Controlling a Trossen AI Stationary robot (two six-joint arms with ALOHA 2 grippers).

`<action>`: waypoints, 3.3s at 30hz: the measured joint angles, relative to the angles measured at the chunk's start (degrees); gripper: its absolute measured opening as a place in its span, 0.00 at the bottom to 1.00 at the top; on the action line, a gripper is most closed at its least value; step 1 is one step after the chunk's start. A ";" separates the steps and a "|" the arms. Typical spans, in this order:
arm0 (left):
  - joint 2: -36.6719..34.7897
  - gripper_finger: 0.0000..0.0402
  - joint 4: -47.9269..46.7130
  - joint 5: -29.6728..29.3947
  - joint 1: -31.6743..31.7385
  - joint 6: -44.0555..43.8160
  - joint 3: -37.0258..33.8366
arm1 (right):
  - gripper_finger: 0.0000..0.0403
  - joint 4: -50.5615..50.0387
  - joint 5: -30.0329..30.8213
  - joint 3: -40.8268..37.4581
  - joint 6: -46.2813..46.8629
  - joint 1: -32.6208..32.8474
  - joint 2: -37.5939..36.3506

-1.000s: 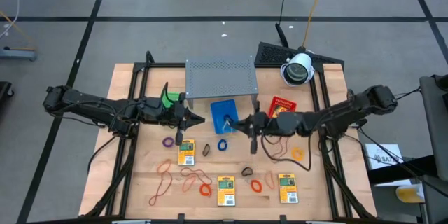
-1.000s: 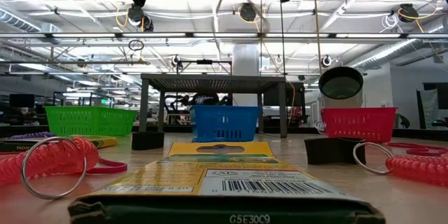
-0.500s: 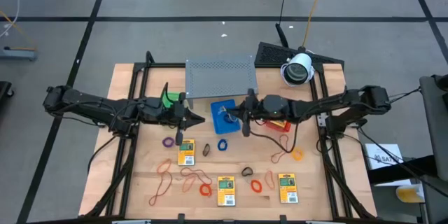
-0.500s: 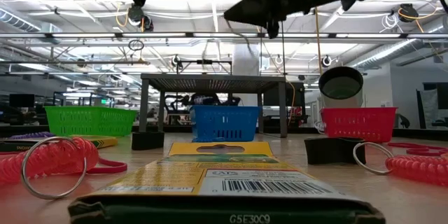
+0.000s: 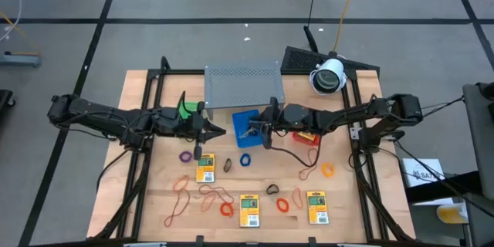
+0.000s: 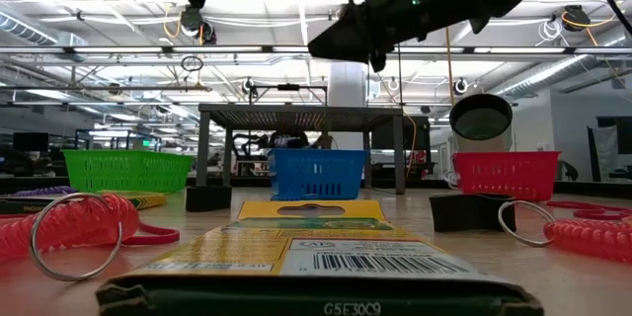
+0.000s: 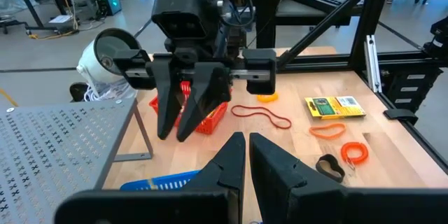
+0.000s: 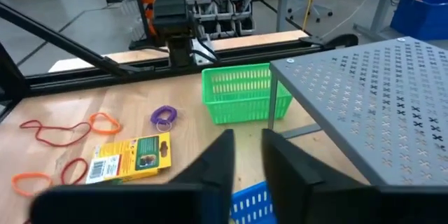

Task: Pick & Place Office Desk Supplies
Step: Put the yellow rubber band into the blue bin, then put the yellow spring keychain into the green bin

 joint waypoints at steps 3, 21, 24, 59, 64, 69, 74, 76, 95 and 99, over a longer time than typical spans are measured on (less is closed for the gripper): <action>0.00 0.08 0.06 0.02 0.00 0.27 0.00 | 0.35 -0.02 0.03 0.00 1.16 0.00 0.00; 0.00 0.08 0.43 0.07 0.00 -0.39 -0.02 | 0.47 -27.74 34.79 -0.02 -0.62 23.21 -18.25; 0.00 0.08 0.94 0.07 0.00 -0.41 -0.02 | 0.43 -32.71 44.88 -0.01 5.73 31.51 -20.92; 0.00 0.08 5.82 0.24 -0.07 -0.34 -0.04 | 0.31 -85.49 2.60 -0.02 84.08 37.18 -10.39; 0.00 0.08 6.27 0.23 -0.07 0.00 -0.04 | 0.31 -85.36 -0.07 -0.02 87.08 36.02 -10.39; 0.00 0.08 6.27 0.24 -0.07 -0.06 -0.04 | 0.31 -85.50 -0.12 -0.09 89.81 36.02 -10.39; 0.01 0.08 6.25 0.24 -0.07 -0.42 -0.04 | 0.31 -84.96 -5.60 -3.64 89.94 36.02 -10.39; 0.00 0.08 6.25 0.24 -0.07 -0.43 -0.04 | 0.31 -83.85 -7.80 -6.16 90.38 36.04 -10.39; 0.00 0.08 6.25 0.39 -0.07 -0.85 -0.04 | 0.14 -70.74 -12.35 -14.88 92.79 36.06 -10.61; 0.02 0.08 6.25 0.39 -0.07 -0.85 -0.04 | 0.03 -70.42 -13.73 -14.93 91.47 36.02 -11.00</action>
